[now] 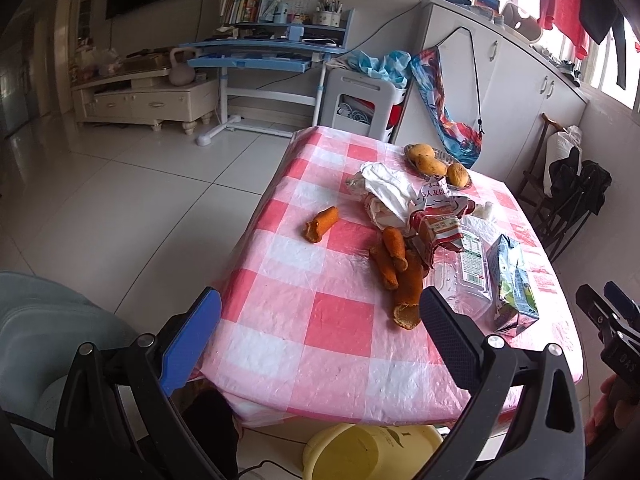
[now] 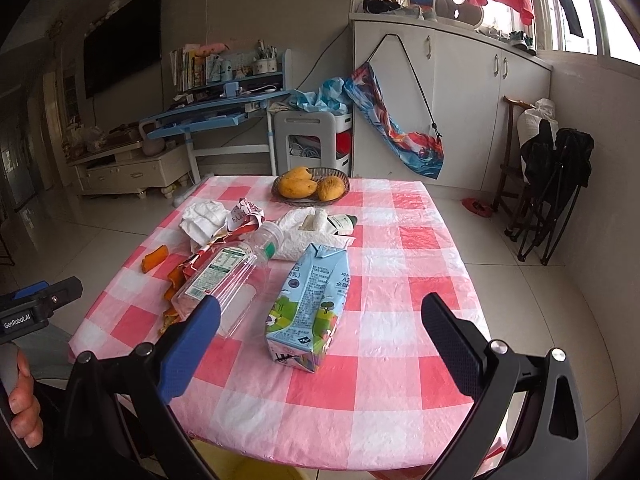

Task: Collect trash
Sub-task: 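Move the right tool toward the blue milk carton on the table, then grasp the blue milk carton with the right tool while the left tool grasps an orange peel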

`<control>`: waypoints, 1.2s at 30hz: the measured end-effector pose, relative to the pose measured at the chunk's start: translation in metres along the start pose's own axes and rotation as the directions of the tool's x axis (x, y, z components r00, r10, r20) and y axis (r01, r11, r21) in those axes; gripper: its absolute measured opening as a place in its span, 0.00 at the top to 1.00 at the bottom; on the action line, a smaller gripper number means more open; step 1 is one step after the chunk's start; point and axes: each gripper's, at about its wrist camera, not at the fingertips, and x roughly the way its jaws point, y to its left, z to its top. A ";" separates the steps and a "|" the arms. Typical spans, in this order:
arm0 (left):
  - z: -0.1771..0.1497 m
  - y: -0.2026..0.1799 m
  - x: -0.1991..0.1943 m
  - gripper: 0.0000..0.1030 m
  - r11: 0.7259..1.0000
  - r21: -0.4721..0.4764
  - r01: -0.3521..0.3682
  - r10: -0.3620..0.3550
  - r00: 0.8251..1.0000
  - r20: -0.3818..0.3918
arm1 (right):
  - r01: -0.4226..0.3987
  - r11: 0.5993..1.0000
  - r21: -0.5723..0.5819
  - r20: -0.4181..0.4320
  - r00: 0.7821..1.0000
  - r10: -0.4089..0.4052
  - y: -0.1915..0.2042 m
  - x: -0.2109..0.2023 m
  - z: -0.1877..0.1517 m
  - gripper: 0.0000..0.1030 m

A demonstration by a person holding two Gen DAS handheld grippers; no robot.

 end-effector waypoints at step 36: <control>0.002 0.007 0.002 0.07 1.000 0.016 0.001 0.000 1.000 -0.012 | -0.032 0.991 0.131 -0.115 0.992 0.047 -0.021 0.029 -0.006 0.06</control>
